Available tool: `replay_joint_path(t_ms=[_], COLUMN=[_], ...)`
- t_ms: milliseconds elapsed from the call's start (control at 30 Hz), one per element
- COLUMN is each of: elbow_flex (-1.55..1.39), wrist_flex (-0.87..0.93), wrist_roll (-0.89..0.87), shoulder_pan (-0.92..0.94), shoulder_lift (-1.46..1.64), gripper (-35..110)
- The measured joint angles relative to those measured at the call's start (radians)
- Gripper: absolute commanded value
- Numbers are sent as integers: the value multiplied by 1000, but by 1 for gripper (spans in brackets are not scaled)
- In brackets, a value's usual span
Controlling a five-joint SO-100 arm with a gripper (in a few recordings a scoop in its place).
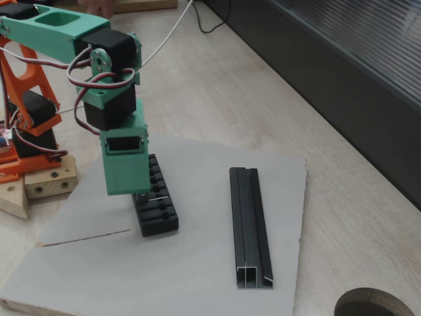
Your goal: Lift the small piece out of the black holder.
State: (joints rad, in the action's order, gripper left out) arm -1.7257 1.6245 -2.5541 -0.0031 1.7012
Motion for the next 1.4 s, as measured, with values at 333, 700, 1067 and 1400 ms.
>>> replay_joint_path(t_ms=[333,700,1067,1400], elbow_flex=[0,-6,-6,-9], wrist_flex=[0,0,-2,-2], wrist_roll=[170,156,155,155], shoulder_pan=[64,67,64,69], shoulder_lift=[0,-25,-78,-130], gripper=[47,47,47,47])
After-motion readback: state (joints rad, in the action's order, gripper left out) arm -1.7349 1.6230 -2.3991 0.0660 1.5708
